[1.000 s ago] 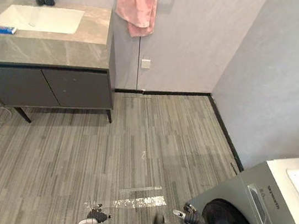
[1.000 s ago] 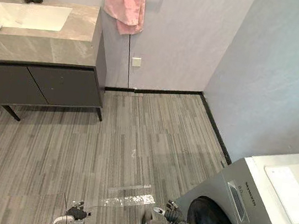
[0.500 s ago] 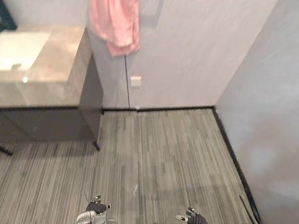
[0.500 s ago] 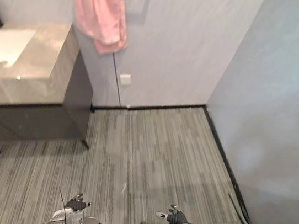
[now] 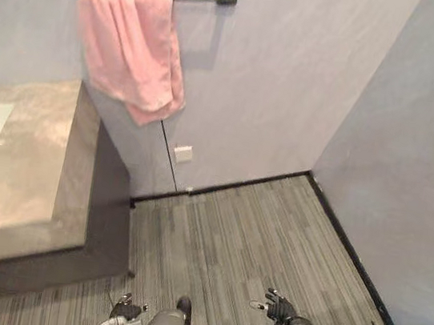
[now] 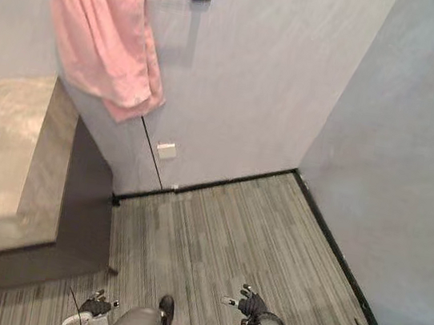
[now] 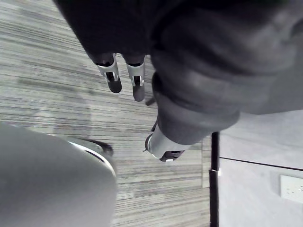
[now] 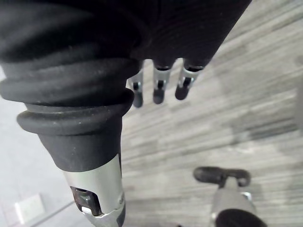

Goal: Organize washtable

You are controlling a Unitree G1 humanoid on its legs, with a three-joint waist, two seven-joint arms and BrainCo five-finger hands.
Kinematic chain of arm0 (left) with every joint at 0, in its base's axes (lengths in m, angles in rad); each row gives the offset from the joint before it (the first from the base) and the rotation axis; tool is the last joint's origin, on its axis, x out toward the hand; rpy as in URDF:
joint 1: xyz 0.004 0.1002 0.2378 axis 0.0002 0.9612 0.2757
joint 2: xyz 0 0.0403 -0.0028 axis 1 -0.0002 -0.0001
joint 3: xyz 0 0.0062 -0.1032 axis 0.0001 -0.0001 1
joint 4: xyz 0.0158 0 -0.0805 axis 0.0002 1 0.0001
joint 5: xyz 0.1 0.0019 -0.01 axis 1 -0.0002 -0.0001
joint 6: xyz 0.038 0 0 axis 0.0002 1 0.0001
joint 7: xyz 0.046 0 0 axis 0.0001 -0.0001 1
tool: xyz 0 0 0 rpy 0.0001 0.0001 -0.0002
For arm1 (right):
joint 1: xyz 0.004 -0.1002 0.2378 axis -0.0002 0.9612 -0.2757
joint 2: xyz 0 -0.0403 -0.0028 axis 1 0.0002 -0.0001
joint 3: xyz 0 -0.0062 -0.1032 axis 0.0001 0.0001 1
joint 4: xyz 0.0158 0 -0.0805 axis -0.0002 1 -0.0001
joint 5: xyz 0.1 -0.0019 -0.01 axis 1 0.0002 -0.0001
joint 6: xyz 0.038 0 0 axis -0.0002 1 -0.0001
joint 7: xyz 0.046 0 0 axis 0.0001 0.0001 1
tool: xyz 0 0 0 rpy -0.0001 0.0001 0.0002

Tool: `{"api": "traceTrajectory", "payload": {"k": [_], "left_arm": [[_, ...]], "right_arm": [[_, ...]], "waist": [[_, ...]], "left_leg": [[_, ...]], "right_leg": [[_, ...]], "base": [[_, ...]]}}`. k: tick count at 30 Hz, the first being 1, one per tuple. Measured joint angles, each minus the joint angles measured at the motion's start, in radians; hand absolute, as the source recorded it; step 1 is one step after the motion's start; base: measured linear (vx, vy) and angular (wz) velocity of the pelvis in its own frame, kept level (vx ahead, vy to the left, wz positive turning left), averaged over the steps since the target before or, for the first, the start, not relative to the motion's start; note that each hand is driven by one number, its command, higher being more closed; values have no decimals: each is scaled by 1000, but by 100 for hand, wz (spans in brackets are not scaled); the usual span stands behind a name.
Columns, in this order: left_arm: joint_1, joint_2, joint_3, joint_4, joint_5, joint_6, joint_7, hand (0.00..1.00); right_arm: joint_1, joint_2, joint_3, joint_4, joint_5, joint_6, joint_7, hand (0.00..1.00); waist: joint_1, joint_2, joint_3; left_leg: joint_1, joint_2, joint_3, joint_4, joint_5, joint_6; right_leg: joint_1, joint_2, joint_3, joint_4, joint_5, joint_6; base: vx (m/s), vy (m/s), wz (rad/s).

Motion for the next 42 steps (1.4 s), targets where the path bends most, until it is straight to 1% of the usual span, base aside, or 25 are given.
{"api": "traceTrajectory", "payload": {"k": [1,2,4,5,6,7,8,9,10,11,12,13,14,16,18,20,21,22,23,26,29,30,36,38,42], "left_arm": [[-2,2,-30,1,1,0,0,0],[-6,5,-48,1,1,0,1,0],[-9,5,-47,-6,1,0,2,0],[-9,3,-46,-14,1,-1,2,0],[-8,3,-46,-37,1,-1,1,0],[-8,4,-47,-48,1,-2,1,0],[-20,8,-48,-61,2,-7,0,0],[-25,10,-47,-63,2,-9,1,0],[-17,15,-48,-63,3,-9,1,0],[-2,22,-49,-62,3,-7,1,0],[1,25,-49,-62,3,-6,1,0],[2,14,-48,-62,3,-4,1,0],[0,-4,-47,-61,3,-3,0,0],[-7,-22,-46,-58,3,-2,-1,0],[-7,-26,-44,-58,3,0,-1,0],[-7,-34,-44,-62,1,0,-1,0],[-9,-38,-44,-70,1,1,-1,0],[-9,-44,-42,-92,1,1,-1,0],[1,-41,-29,-123,1,2,1,0],[20,-19,3,-234,1,4,4,0],[25,11,24,-385,1,4,6,0],[21,34,29,-472,1,3,8,0],[-37,180,29,-673,-1,5,21,0],[-64,277,24,-792,-1,5,22,0],[-139,412,-17,-871,-1,3,20,0]], "right_arm": [[23,-2,-1,-1,0,0,-1,0],[23,-9,-13,-11,0,-1,-1,0],[30,-13,-15,-11,0,-2,-2,0],[30,-12,-15,-11,0,-3,-2,0],[31,-9,-14,-12,-1,-5,1,0],[34,-10,-14,-12,-1,-6,0,0],[36,-8,-15,-10,-1,-8,0,0],[42,-7,-15,-7,-2,-7,0,0],[55,-4,-16,-7,2,-6,0,0],[59,4,-22,-9,1,-6,-1,0],[58,3,-22,-9,1,-6,-1,0],[61,7,-22,-9,0,-6,0,0],[62,-6,-22,-9,-1,-5,0,0],[58,-13,-22,-9,-1,-5,0,0],[57,-11,-22,-10,0,-5,-1,0],[65,-15,-44,-44,0,-5,-2,0],[63,-22,-52,-55,0,-6,-2,0],[63,-37,-64,-78,0,-7,-2,0],[64,-44,-75,-81,0,-6,-3,0],[65,-29,-77,-84,0,-6,-1,0],[83,-21,-73,-105,-1,-3,0,0],[90,-21,-70,-115,-1,-2,2,0],[95,-25,-49,-125,-3,0,8,0],[106,-25,-36,-157,-10,3,23,0],[114,-31,-32,-165,-15,4,25,0]], "waist": [[-16,6,4],[-17,10,6],[-20,25,8],[-19,21,5],[-22,12,-2],[-24,11,-4],[-25,-2,-5],[-24,-12,-8],[-29,-32,-14],[-37,-45,-20],[-45,-48,-24],[-47,-32,-33],[-47,-2,-42],[-46,12,-46],[-46,10,-45],[-49,12,-53],[-49,19,-57],[-50,35,-66],[-45,31,-75],[-44,19,-95],[-49,23,-103],[-50,26,-105],[-54,47,-119],[-56,50,-121],[-60,51,-122]], "left_leg": [[59,-12,-12,-6,-18,11],[133,-18,-20,-40,-20,13],[198,-15,-32,-81,-20,13],[228,-15,-37,-101,-22,10],[249,-14,-57,-125,-37,-4],[244,-12,-69,-132,-51,-4],[245,-14,-96,-139,-80,-7],[240,-19,-107,-138,-86,-13],[237,-26,-133,-130,-108,-29],[240,-26,-167,-105,-142,-48],[241,-18,-185,-90,-159,-63],[243,14,-201,-74,-179,-88],[231,54,-210,-47,-187,-102],[191,93,-210,38,-185,-108],[177,131,-174,80,-172,-132],[188,161,-79,-4,-170,-144],[187,159,-69,-46,-162,-152],[173,151,-64,-123,-122,-176],[179,143,-60,-149,-98,-168],[168,126,-56,-176,-86,-164],[151,112,-55,-179,-83,-159],[140,100,-57,-182,-80,-154],[124,98,-58,-188,-77,-153],[125,96,-56,-193,-74,-150],[127,86,-52,-202,-68,-148]], "right_leg": [[-38,6,20,108,-59,55],[-79,7,10,133,-132,95],[-125,12,-17,70,-200,129],[-149,17,-15,-18,-220,153],[-193,34,13,-204,-229,175],[-210,44,27,-291,-224,180],[-242,46,50,-467,-199,197],[-244,38,59,-557,-168,197],[-245,27,55,-695,-112,197],[-244,23,51,-697,-49,189],[-241,31,46,-679,-17,183],[-239,48,13,-644,14,150],[-223,72,-37,-643,-7,124],[-191,92,-98,-653,-14,96],[-144,107,-142,-676,-24,71],[-96,111,-180,-721,-27,61],[-96,111,-186,-731,-25,60],[-100,115,-200,-749,-17,64],[-99,113,-192,-773,-2,70],[-96,105,-176,-834,33,81],[-101,96,-171,-870,56,87],[-106,92,-171,-886,65,90],[-114,93,-175,-915,78,91],[-114,93,-175,-932,88,89],[-120,91,-172,-935,96,90]], "base": [[506,233,54],[591,225,46],[410,111,21],[398,14,31],[374,-17,39],[435,-73,62],[276,-95,52],[338,-169,69],[355,-241,77],[365,-278,86],[397,-333,94],[410,-335,92],[398,-314,88],[378,-303,77],[304,-292,66],[119,-117,52],[47,-15,38],[16,35,13],[8,47,11],[1,68,-8],[-12,44,-5],[-5,44,1],[24,5,0],[35,3,-3],[2,6,-2]]}}
